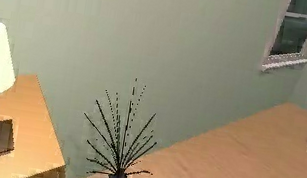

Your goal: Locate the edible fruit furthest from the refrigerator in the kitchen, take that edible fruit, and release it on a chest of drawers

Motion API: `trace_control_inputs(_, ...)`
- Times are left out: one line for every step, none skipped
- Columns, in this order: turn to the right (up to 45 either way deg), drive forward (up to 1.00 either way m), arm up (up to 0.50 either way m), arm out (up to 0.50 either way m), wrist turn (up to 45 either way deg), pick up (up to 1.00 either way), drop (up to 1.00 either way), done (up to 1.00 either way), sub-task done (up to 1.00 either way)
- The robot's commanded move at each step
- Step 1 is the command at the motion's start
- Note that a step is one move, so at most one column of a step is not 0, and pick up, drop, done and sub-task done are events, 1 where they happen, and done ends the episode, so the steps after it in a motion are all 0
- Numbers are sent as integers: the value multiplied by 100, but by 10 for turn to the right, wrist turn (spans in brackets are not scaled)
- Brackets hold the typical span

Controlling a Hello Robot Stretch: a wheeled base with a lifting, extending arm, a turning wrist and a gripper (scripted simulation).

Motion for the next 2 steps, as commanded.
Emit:
trace_control_inputs(-450,0,0,0,0,0,0,0,0)
trace_control_inputs(0,25,0,0,0,0,0,0,0)
